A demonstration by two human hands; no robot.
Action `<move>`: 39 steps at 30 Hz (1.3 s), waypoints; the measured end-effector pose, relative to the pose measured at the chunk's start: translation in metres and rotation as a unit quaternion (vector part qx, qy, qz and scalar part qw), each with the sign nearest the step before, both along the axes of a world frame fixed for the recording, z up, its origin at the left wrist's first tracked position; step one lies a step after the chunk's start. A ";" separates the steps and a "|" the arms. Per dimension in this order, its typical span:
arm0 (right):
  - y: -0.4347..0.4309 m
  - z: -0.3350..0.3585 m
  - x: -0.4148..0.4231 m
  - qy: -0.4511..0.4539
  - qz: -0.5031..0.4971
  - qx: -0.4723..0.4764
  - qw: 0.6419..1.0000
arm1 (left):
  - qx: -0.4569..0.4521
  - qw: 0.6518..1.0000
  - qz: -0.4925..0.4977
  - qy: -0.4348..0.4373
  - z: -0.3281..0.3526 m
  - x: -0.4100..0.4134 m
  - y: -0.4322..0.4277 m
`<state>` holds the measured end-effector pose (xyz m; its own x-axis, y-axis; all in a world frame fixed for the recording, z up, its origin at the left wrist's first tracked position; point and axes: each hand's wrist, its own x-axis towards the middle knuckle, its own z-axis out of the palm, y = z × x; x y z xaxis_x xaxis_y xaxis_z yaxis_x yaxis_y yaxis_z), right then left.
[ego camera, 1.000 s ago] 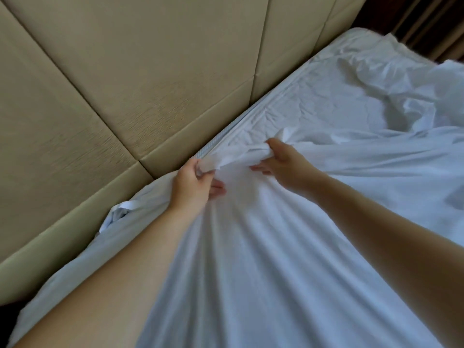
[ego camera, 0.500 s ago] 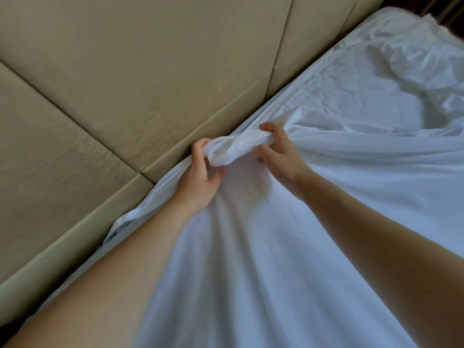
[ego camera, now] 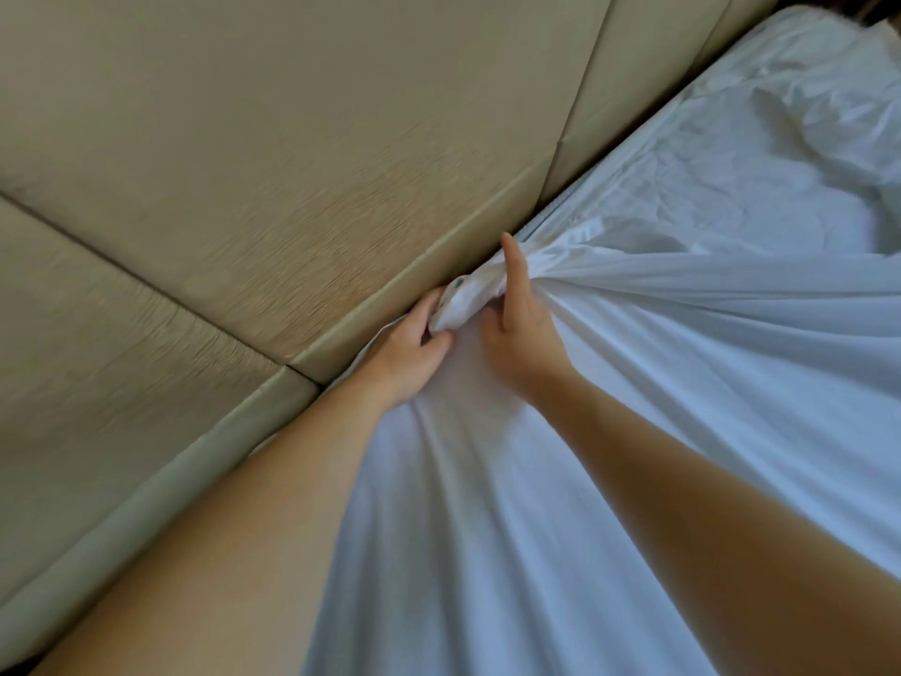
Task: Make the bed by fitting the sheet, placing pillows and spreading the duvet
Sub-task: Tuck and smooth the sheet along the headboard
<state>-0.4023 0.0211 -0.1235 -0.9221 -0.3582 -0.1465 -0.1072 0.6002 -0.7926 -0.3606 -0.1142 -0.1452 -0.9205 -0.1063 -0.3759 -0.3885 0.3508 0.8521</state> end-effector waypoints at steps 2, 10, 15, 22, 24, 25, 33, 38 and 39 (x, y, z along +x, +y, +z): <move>0.001 0.003 0.013 0.069 0.043 0.036 0.996 | 0.019 1.000 0.017 0.003 -0.001 0.000 0.001; -0.012 -0.008 0.030 0.132 0.224 0.194 0.946 | -0.109 0.968 0.183 0.133 -0.004 0.075 0.017; -0.024 -0.007 0.030 0.169 0.233 0.306 0.907 | -0.270 0.911 0.233 0.207 -0.011 0.115 0.021; -0.042 0.001 0.014 0.144 0.247 0.392 0.875 | -0.386 0.909 0.127 0.088 -0.011 0.108 0.021; -0.045 0.001 0.010 0.168 0.248 0.390 0.871 | -0.400 0.909 0.101 0.055 -0.013 0.104 0.020; -0.044 0.002 0.009 0.184 0.247 0.372 0.876 | -0.404 0.909 0.092 0.042 -0.013 0.102 0.019; -0.011 -0.008 0.025 0.303 0.281 0.260 0.873 | -0.312 0.936 0.047 -0.158 -0.010 0.056 -0.009; -0.030 -0.018 0.016 0.218 0.292 0.327 0.872 | -0.244 0.952 -0.007 -0.185 -0.027 0.046 -0.023; -0.033 -0.017 0.014 0.218 0.304 0.343 0.862 | -0.225 0.956 0.003 -0.189 -0.026 0.046 -0.023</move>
